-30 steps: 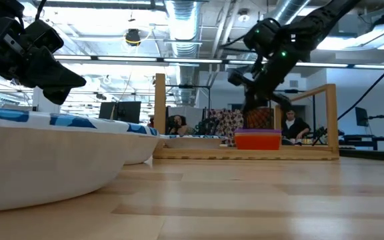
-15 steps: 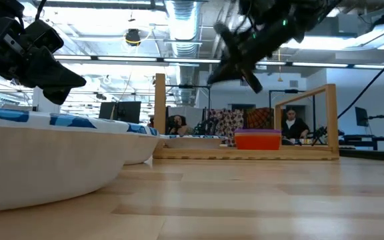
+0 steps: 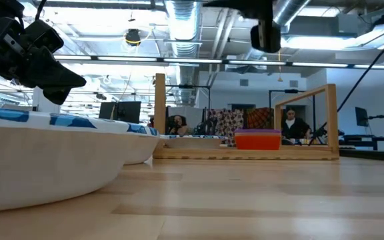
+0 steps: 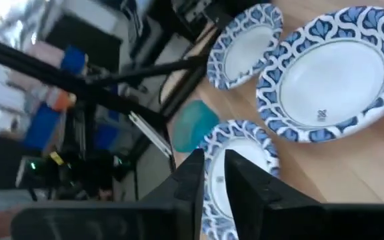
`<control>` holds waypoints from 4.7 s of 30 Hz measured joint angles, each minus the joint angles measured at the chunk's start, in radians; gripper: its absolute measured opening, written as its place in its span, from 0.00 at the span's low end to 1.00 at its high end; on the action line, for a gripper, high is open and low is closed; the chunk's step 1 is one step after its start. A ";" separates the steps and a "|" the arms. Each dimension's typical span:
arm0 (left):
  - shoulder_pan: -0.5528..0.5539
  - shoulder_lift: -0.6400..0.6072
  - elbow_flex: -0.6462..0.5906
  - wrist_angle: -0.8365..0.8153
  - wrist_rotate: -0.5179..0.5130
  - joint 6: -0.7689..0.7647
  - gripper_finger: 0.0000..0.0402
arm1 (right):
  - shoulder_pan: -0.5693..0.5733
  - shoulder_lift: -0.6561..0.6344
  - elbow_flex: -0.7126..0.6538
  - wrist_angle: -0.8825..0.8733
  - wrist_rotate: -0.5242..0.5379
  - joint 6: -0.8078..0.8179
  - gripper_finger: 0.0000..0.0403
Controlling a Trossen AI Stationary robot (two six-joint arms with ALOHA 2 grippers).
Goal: Place and stack bowls onto a shelf
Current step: Stack the top right blue pattern bowl on top of the other blue pattern bowl on the shelf
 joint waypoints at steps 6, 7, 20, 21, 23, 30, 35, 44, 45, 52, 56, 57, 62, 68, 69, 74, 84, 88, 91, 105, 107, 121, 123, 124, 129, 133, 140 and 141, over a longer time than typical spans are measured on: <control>0.000 -0.002 -0.001 0.118 0.019 -0.290 0.00 | 0.029 0.000 0.000 0.143 0.096 0.020 0.23; 0.000 -0.001 -0.001 0.159 0.007 -0.356 0.00 | 0.028 0.000 0.000 0.161 0.096 0.019 0.23; -0.008 0.130 0.389 0.007 0.048 -0.466 0.14 | -0.017 -0.069 0.000 0.139 0.095 -0.190 0.23; -0.015 0.162 0.441 -0.043 0.049 -0.446 0.18 | -0.022 -0.091 0.000 0.114 0.092 -0.210 0.23; -0.034 0.240 0.542 -0.112 0.047 -0.407 0.24 | -0.033 -0.141 0.000 0.025 0.080 -0.240 0.24; -0.151 0.567 0.775 -0.229 0.041 -0.312 0.41 | -0.045 -0.308 0.000 -0.252 0.075 -0.292 0.24; -0.281 0.769 0.816 -0.281 0.109 -0.373 0.43 | -0.042 -0.384 0.000 -0.378 0.094 -0.306 0.24; -0.525 1.031 0.809 -0.463 0.053 -0.434 0.43 | -0.044 -0.376 0.000 -0.505 0.123 -0.306 0.24; -0.540 1.055 0.809 -0.471 0.017 -0.399 0.43 | -0.045 -0.367 0.000 -0.510 0.124 -0.305 0.24; -0.578 1.224 0.810 -0.508 -0.189 -0.194 0.43 | -0.057 -0.298 0.000 -0.507 0.125 -0.302 0.24; -0.572 1.301 0.810 -0.552 -0.189 -0.150 0.43 | -0.055 -0.277 0.000 -0.501 0.125 -0.290 0.24; -0.570 1.313 0.810 -0.565 -0.190 -0.149 0.43 | -0.055 -0.272 0.000 -0.499 0.125 -0.283 0.24; -0.566 1.326 0.810 -0.628 -0.246 -0.155 0.43 | -0.055 -0.271 0.000 -0.492 0.125 -0.268 0.24; -0.566 1.279 0.810 -0.621 -0.295 -0.126 0.43 | -0.056 -0.271 0.000 -0.474 0.125 -0.268 0.24; -0.567 1.271 0.810 -0.622 -0.305 -0.109 0.43 | -0.056 -0.271 0.000 -0.474 0.125 -0.268 0.24; -0.559 1.265 0.793 -0.612 -0.322 -0.070 0.43 | -0.057 -0.271 0.000 -0.473 0.125 -0.268 0.24; -0.513 1.284 0.772 -0.575 -0.336 0.000 0.43 | -0.057 -0.271 0.000 -0.473 0.130 -0.268 0.24; -0.495 1.284 0.771 -0.568 -0.315 0.017 0.43 | -0.057 -0.271 0.000 -0.472 0.131 -0.267 0.24; -0.491 1.284 0.754 -0.561 -0.302 0.024 0.43 | -0.057 -0.271 0.000 -0.472 0.131 -0.267 0.24; -0.468 1.284 0.711 -0.496 -0.320 0.086 0.41 | -0.059 -0.271 0.000 -0.467 0.159 -0.266 0.24; -0.468 1.284 0.711 -0.495 -0.332 0.086 0.37 | -0.059 -0.271 0.000 -0.467 0.160 -0.266 0.24; -0.468 1.284 0.813 -0.541 -0.254 0.086 0.05 | -0.059 -0.271 0.000 -0.467 0.160 -0.265 0.24; -0.468 1.284 0.852 -0.587 -0.197 0.087 0.04 | -0.059 -0.271 0.000 -0.467 0.160 -0.265 0.24; -0.468 1.282 0.879 -0.617 -0.171 0.095 0.04 | -0.059 -0.271 0.000 -0.467 0.159 -0.265 0.24; -0.466 1.260 1.075 -0.804 -0.137 0.173 0.04 | -0.059 -0.277 0.000 -0.439 0.159 -0.275 0.24; -0.432 1.253 1.315 -0.940 -0.175 0.253 0.04 | -0.057 -0.329 0.000 -0.380 0.157 -0.306 0.24; -0.255 1.285 1.665 -1.077 -0.323 0.522 0.01 | -0.055 -0.453 0.000 -0.302 0.157 -0.400 0.24; -0.212 1.297 1.700 -1.073 -0.323 0.564 0.01 | -0.055 -0.469 0.000 -0.298 0.158 -0.417 0.24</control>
